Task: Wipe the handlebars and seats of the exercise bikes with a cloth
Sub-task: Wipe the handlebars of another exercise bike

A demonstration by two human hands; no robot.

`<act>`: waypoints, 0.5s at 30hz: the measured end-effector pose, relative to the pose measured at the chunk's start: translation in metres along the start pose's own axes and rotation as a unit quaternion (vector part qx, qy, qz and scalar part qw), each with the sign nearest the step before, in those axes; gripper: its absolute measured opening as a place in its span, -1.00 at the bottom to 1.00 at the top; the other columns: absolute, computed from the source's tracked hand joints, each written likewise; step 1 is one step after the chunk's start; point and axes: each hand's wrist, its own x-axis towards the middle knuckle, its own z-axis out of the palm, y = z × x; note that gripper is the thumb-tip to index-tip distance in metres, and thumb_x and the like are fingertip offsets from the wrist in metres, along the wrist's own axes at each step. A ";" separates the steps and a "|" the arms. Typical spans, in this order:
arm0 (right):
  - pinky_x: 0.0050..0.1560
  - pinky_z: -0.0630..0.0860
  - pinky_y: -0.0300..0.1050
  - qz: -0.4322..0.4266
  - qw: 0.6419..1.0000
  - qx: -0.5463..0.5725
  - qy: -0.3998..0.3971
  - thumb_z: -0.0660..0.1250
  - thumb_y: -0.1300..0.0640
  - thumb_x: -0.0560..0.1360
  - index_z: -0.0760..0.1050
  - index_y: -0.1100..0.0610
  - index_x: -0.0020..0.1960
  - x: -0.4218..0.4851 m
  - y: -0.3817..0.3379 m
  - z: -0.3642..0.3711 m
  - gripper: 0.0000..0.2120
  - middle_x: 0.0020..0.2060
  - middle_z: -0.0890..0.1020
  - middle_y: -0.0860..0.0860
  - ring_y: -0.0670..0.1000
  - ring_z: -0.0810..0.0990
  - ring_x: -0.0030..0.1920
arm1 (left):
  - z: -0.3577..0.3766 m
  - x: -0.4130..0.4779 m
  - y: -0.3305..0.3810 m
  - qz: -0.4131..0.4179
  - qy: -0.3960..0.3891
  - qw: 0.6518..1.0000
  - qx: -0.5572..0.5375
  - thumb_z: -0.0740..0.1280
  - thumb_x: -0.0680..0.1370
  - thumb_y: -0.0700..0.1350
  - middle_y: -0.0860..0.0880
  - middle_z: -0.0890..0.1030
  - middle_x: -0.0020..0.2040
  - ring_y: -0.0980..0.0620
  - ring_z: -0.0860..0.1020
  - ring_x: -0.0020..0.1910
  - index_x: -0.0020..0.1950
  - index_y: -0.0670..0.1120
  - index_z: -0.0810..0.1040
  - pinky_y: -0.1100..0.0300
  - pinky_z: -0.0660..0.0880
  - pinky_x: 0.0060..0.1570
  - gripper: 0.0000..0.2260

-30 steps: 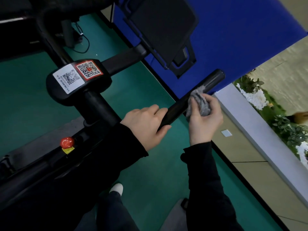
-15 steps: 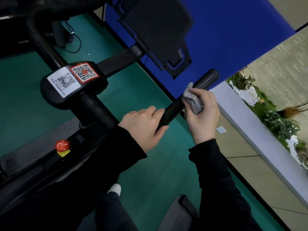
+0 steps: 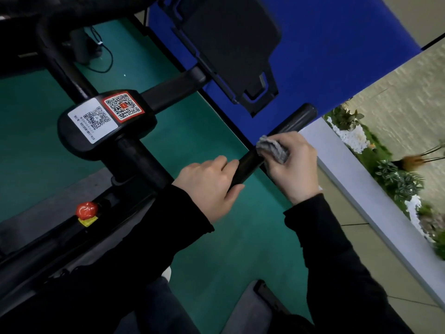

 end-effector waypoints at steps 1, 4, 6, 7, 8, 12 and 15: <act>-0.12 0.27 -0.40 -0.001 1.000 -0.011 -0.002 0.45 0.31 0.40 0.63 0.24 -0.07 0.006 0.002 -0.004 -0.89 -0.13 0.61 0.15 -0.01 0.49 -0.14 | 0.000 0.000 0.000 0.000 0.001 1.000 0.000 0.18 0.54 0.17 0.00 0.54 -0.06 -0.05 0.58 -0.16 0.25 -0.03 0.47 0.16 0.27 -0.32 -0.60; -0.13 0.25 -0.35 0.001 0.999 -0.034 -0.022 0.45 0.27 0.41 0.62 0.23 -0.07 0.015 0.001 -0.009 -0.89 -0.12 0.59 0.15 0.01 0.48 -0.13 | -0.001 0.000 -0.001 0.000 0.001 1.000 -0.003 0.17 0.54 0.17 0.00 0.54 -0.04 -0.06 0.57 -0.13 0.26 -0.03 0.45 0.14 0.29 -0.30 -0.60; -0.15 0.27 -0.30 -0.022 0.997 -0.043 -0.064 0.45 0.25 0.42 0.62 0.22 -0.08 0.014 -0.003 -0.008 -0.91 -0.15 0.59 0.13 0.02 0.49 -0.15 | 0.000 0.000 0.000 0.004 0.002 1.000 0.001 0.14 0.55 0.18 0.01 0.53 -0.01 -0.05 0.56 -0.09 0.28 -0.02 0.42 0.15 0.25 -0.27 -0.60; -0.17 0.28 -0.28 -0.039 0.994 -0.048 -0.091 0.46 0.24 0.42 0.62 0.22 -0.08 0.014 -0.006 -0.009 -0.91 -0.17 0.58 0.12 0.02 0.49 -0.16 | 0.001 0.001 0.000 0.004 0.002 1.000 0.000 0.13 0.55 0.18 0.02 0.52 0.00 -0.04 0.56 -0.08 0.29 -0.01 0.41 0.15 0.24 -0.27 -0.59; -0.19 0.28 -0.25 -0.052 0.990 -0.054 -0.119 0.46 0.22 0.42 0.62 0.21 -0.08 0.017 -0.009 -0.010 -0.90 -0.19 0.58 0.11 0.03 0.49 -0.17 | 0.001 0.001 0.000 0.003 0.002 1.000 -0.001 0.13 0.55 0.18 0.02 0.52 0.01 -0.04 0.56 -0.06 0.30 -0.01 0.40 0.15 0.26 -0.26 -0.59; -0.18 0.27 -0.22 -0.089 0.974 -0.091 -0.189 0.45 0.20 0.43 0.62 0.22 -0.07 0.036 -0.010 -0.021 -0.89 -0.17 0.57 0.10 0.08 0.51 -0.14 | 0.001 0.001 -0.001 0.001 0.002 1.000 -0.002 0.10 0.56 0.19 0.03 0.50 0.06 -0.03 0.55 -0.01 0.34 0.01 0.36 0.10 0.38 -0.19 -0.58; -0.15 0.28 -0.22 -0.104 0.973 -0.112 -0.173 0.43 0.24 0.44 0.61 0.24 -0.06 0.041 -0.008 -0.021 -0.90 -0.15 0.56 0.13 0.11 0.52 -0.11 | 0.001 0.001 -0.001 0.005 0.000 1.000 -0.008 0.09 0.57 0.19 0.02 0.50 0.08 -0.05 0.54 0.00 0.36 0.00 0.34 0.09 0.39 -0.16 -0.56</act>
